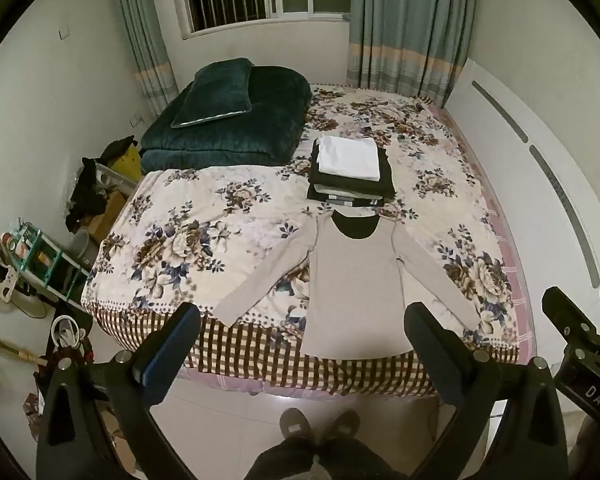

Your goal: Fold small clothes

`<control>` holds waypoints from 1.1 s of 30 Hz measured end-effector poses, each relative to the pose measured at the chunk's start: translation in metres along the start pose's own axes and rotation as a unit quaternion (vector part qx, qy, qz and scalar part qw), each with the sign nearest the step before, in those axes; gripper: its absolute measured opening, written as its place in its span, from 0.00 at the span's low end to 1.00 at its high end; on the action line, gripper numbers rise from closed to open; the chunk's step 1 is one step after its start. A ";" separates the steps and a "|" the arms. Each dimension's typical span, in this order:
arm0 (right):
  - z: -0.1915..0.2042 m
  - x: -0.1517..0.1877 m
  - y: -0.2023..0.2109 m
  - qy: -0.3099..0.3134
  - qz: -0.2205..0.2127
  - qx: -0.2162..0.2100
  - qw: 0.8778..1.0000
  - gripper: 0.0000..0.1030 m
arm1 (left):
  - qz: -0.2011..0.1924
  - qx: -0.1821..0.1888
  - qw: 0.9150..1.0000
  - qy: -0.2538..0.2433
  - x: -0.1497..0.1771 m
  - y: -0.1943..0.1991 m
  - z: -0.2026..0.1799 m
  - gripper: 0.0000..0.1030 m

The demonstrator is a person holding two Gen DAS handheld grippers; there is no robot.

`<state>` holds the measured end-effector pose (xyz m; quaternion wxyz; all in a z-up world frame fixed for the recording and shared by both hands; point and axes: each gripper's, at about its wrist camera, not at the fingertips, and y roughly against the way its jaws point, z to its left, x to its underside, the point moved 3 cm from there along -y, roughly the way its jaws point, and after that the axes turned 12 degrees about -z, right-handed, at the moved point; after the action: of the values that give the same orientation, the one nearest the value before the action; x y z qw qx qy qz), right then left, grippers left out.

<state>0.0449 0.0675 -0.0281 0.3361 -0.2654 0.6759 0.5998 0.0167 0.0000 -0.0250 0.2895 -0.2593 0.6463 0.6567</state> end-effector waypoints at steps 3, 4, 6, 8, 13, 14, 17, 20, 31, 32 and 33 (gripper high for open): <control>-0.001 0.001 0.000 0.001 0.000 0.000 1.000 1.00 | -0.001 0.002 1.000 0.001 0.000 0.000 0.000 1.00; -0.002 0.001 0.001 0.001 0.000 0.000 1.000 1.00 | -0.003 0.001 1.000 0.001 0.000 0.000 0.000 1.00; -0.004 0.001 0.001 0.002 0.000 0.001 1.000 1.00 | -0.003 0.001 1.000 0.001 0.000 0.000 0.000 1.00; 0.001 0.000 0.000 0.006 0.003 0.005 1.000 1.00 | -0.003 0.002 1.000 0.003 -0.001 0.000 0.000 1.00; 0.001 -0.001 0.000 0.006 0.003 0.005 1.000 1.00 | -0.001 0.001 1.000 0.003 0.000 -0.002 0.000 1.00; 0.001 -0.001 0.001 0.006 0.003 0.005 1.000 1.00 | -0.004 0.000 1.000 0.001 0.000 0.000 0.000 1.00; 0.001 -0.001 0.001 0.006 0.002 0.005 1.000 1.00 | -0.004 0.000 1.000 0.001 0.000 0.000 0.000 1.00; 0.001 -0.001 0.000 0.006 0.002 0.004 1.000 1.00 | -0.004 0.001 1.000 0.000 0.000 0.000 0.000 1.00; 0.002 -0.002 0.000 0.007 0.001 0.004 1.000 1.00 | -0.006 0.002 1.000 0.002 0.001 -0.001 0.000 1.00; 0.002 -0.002 0.000 0.008 0.001 0.004 1.000 1.00 | -0.007 0.001 1.000 0.002 0.001 -0.001 0.000 1.00; 0.002 -0.002 0.000 0.008 0.001 0.004 1.000 1.00 | -0.007 0.001 1.000 0.002 0.001 -0.001 0.000 1.00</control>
<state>0.0466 0.0692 -0.0262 0.3311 -0.2684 0.6813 0.5951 0.0167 -0.0001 -0.0268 0.2931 -0.2647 0.6458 0.6534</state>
